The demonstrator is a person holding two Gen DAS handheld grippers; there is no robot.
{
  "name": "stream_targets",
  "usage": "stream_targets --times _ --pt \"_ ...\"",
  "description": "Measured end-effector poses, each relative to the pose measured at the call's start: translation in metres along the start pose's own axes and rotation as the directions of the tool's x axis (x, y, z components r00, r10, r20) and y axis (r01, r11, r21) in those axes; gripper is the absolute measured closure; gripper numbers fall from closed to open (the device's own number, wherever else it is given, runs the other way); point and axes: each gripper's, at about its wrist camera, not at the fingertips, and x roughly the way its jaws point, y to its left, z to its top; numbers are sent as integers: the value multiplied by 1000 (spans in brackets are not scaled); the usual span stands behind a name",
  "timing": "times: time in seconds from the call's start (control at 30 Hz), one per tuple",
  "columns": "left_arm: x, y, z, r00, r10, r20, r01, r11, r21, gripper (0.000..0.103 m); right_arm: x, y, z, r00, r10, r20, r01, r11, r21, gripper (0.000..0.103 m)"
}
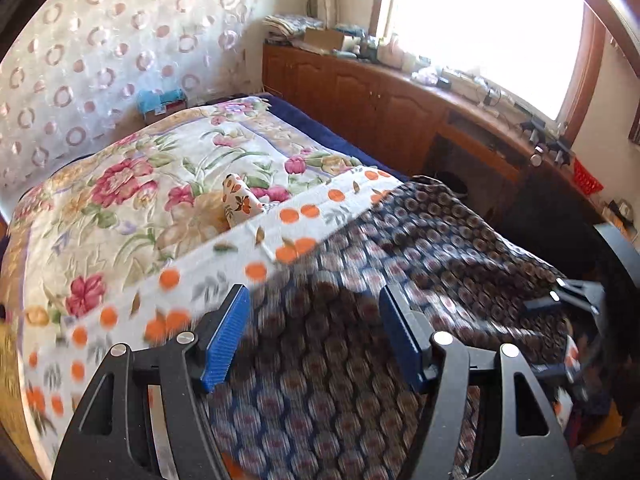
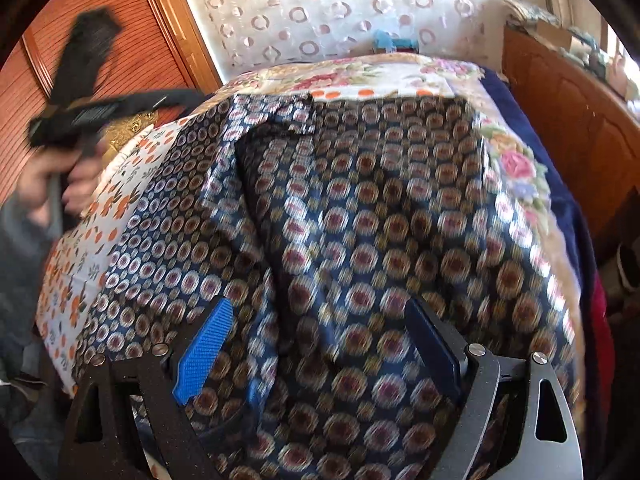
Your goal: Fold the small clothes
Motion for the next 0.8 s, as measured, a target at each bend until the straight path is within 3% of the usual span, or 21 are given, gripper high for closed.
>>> stream_targets --times 0.23,0.3,0.43,0.47,0.53,0.57,0.63,0.67,0.8 --pt "43 -6 24 995 -77 -66 80 996 47 43 -2 13 -15 1000 -21 -4 20 999 -28 14" --pt "53 -9 25 991 -92 -96 99 993 68 43 -1 14 -19 1000 -25 13 25 1000 -10 21" --pt "75 -13 25 984 -64 -165 82 992 100 44 -6 11 -23 999 -22 35 21 1000 9 45" --pt "76 -13 24 983 -64 -169 83 991 106 47 -6 12 -24 999 -22 37 22 1000 6 51" --pt "75 -15 22 983 -72 -166 91 989 114 70 -7 11 -26 999 -20 41 20 1000 3 61" --pt "73 -16 22 983 -78 -166 98 989 114 75 -8 12 -27 999 -20 44 20 1000 3 74" --pt "67 -19 23 986 -76 -151 95 988 123 94 -9 10 -30 999 -2 46 1 1000 5 87" --pt "63 -23 24 988 -69 -138 88 987 136 95 -11 10 -32 999 13 51 -14 1000 7 95" --pt "39 -32 40 998 -61 -35 65 989 136 96 -27 9 -37 994 48 96 -49 999 14 98"
